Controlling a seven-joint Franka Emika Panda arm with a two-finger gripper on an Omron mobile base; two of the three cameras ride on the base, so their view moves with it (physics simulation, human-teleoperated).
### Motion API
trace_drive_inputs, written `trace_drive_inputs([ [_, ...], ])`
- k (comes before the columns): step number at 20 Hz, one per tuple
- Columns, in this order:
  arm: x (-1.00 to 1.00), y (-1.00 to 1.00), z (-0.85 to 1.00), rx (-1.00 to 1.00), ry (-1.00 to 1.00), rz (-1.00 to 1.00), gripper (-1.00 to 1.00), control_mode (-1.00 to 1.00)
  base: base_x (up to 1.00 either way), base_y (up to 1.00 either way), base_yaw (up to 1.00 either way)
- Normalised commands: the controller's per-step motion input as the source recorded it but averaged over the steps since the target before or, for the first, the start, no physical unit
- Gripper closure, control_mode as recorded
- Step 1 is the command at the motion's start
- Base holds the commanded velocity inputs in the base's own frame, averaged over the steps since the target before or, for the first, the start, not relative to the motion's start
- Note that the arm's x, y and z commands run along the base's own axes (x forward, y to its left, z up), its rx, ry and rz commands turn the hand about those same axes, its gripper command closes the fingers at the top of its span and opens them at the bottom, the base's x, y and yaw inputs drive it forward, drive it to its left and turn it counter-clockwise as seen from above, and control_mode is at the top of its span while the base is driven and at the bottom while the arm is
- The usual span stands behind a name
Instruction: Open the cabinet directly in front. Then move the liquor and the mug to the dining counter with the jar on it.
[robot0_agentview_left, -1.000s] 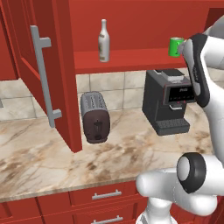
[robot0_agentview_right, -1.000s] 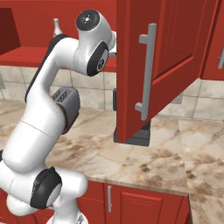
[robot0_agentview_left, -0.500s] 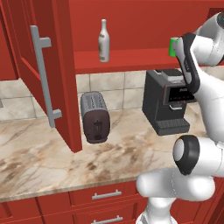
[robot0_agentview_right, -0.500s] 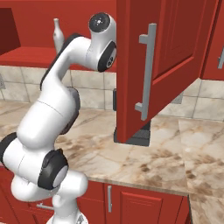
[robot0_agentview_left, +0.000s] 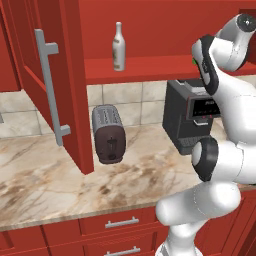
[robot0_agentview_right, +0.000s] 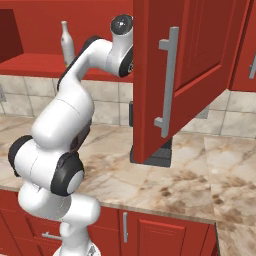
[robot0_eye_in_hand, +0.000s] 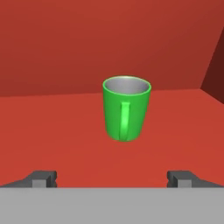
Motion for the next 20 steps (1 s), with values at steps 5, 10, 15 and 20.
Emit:
trace_drive_inputs([
  [5, 0.22, -0.23, 0.00, 0.00, 0.01, 0.00, -1.00, -1.00, 0.00, 0.00, 0.00],
  [10, 0.24, -0.06, -0.01, 0.00, 0.02, 0.00, -1.00, -1.00, 0.00, 0.00, 0.00],
  [15, 0.06, 0.00, -0.05, 0.00, 0.10, 0.00, -1.00, -1.00, 0.00, 0.00, 0.00],
  [20, 0.08, 0.00, -0.17, 0.00, 0.08, 0.00, -1.00, -1.00, 0.00, 0.00, 0.00],
])
